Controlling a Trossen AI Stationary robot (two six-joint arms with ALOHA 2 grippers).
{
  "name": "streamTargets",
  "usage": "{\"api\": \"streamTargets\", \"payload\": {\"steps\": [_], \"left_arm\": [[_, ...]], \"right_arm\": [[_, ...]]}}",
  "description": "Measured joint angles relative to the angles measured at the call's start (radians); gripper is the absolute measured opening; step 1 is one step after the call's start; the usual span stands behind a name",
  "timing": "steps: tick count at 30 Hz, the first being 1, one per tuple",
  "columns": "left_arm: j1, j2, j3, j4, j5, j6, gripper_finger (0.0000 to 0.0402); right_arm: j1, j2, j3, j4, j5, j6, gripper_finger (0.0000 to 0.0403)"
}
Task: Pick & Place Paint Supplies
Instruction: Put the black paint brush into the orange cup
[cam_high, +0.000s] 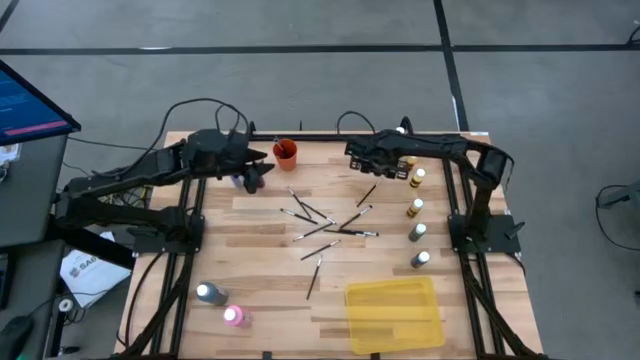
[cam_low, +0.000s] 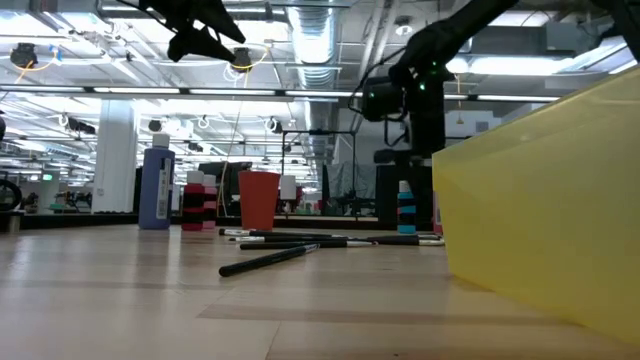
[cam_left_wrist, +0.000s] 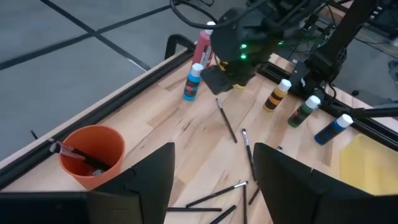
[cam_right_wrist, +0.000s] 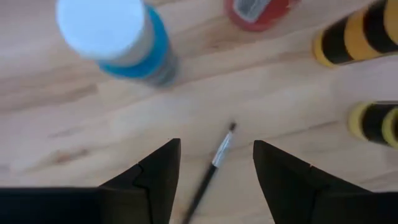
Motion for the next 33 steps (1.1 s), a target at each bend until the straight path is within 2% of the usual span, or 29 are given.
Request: {"api": "streamTargets", "payload": {"steps": [12, 20, 23, 33], "left_arm": [[0.0, 0.0, 0.0, -0.008, 0.031, 0.0, 0.0211], [0.0, 0.0, 0.0, -0.008, 0.031, 0.0, 0.0211], [0.0, 0.0, 0.0, -0.008, 0.031, 0.0, 0.0211], [0.0, 0.0, 0.0, -0.008, 0.031, 0.0, 0.0211]], "right_arm": [[-0.001, 0.005, -0.138, 0.19, 0.019, 0.062, 0.0188], [-0.005, 0.005, -0.191, 0.23, 0.046, 0.087, 0.0184], [-0.008, 0.005, -0.199, 0.274, 0.056, 0.086, 0.0178], [-0.023, 0.005, -0.201, 0.265, 0.069, 0.079, 0.0151]]}}
